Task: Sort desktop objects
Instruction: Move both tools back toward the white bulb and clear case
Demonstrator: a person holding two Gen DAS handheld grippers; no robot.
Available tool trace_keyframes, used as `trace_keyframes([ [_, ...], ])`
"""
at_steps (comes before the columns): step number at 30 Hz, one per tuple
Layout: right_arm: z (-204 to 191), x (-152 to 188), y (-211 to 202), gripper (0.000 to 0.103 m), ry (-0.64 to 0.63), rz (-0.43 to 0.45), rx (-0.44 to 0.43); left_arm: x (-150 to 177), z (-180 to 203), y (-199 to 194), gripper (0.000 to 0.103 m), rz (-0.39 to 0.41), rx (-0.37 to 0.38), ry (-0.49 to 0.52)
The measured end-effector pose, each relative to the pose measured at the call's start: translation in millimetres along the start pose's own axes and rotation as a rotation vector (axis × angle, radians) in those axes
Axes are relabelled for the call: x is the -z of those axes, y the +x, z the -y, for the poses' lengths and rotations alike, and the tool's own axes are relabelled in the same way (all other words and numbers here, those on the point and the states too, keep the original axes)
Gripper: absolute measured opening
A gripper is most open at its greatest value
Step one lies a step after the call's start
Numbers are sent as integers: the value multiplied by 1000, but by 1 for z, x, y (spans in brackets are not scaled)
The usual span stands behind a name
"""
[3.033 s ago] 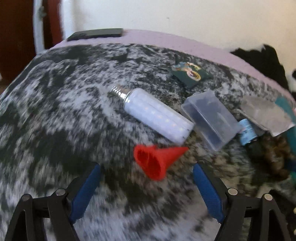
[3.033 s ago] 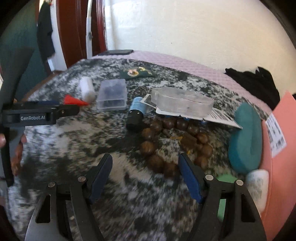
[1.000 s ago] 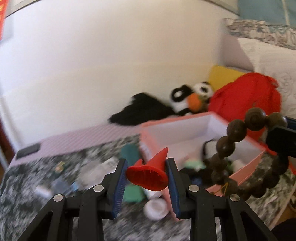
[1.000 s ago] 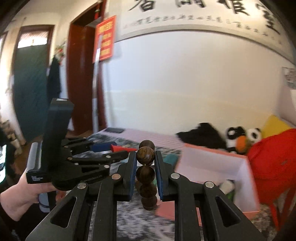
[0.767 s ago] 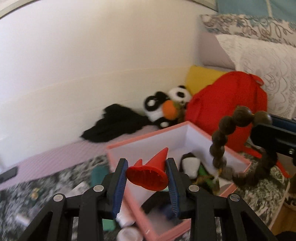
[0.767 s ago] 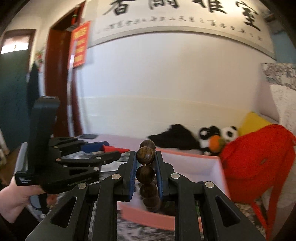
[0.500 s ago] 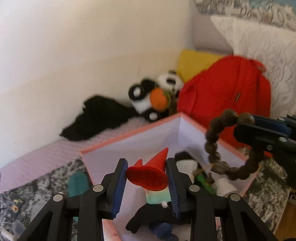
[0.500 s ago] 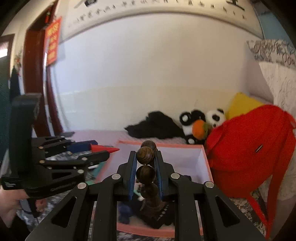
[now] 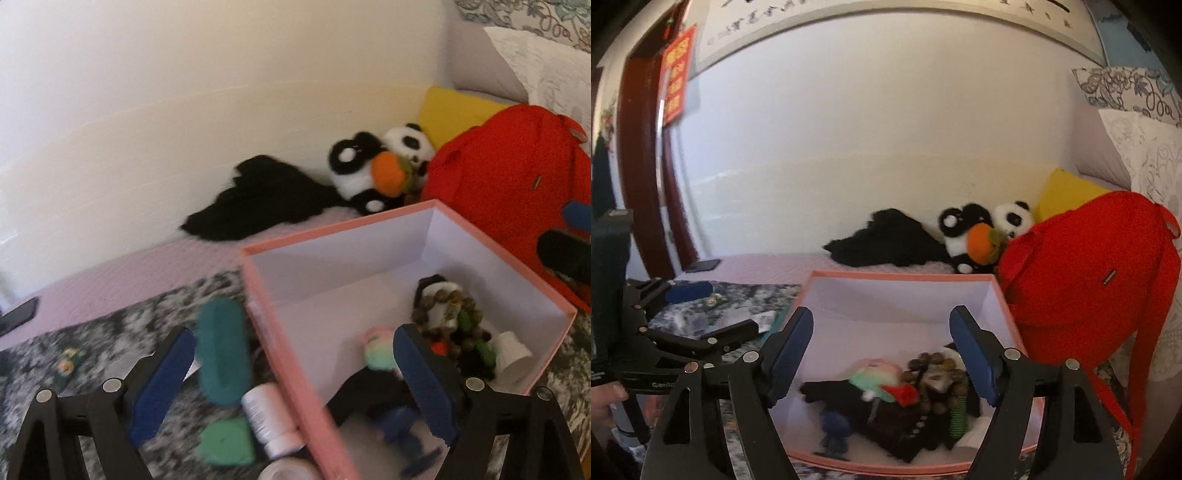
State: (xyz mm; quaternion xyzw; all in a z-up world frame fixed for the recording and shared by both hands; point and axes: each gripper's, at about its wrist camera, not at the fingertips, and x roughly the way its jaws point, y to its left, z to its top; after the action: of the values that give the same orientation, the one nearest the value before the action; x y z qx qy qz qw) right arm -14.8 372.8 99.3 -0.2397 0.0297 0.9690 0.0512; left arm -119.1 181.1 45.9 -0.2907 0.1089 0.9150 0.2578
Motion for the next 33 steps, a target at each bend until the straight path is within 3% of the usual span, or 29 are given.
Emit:
trace_keyframes([
  [9, -101, 19, -22, 80, -36, -46, -164, 69, -87, -71, 91, -19, -133, -106],
  [18, -205, 66, 30, 80, -111, -181, -297, 163, -206, -97, 91, -107, -285, -341],
  [24, -252, 89, 100, 80, -80, -296, -347, 185, -252, -67, 91, -152, -316, -440],
  [33, -307, 87, 209, 80, -102, -372, -400, 172, -310, 27, 91, -184, -305, -598],
])
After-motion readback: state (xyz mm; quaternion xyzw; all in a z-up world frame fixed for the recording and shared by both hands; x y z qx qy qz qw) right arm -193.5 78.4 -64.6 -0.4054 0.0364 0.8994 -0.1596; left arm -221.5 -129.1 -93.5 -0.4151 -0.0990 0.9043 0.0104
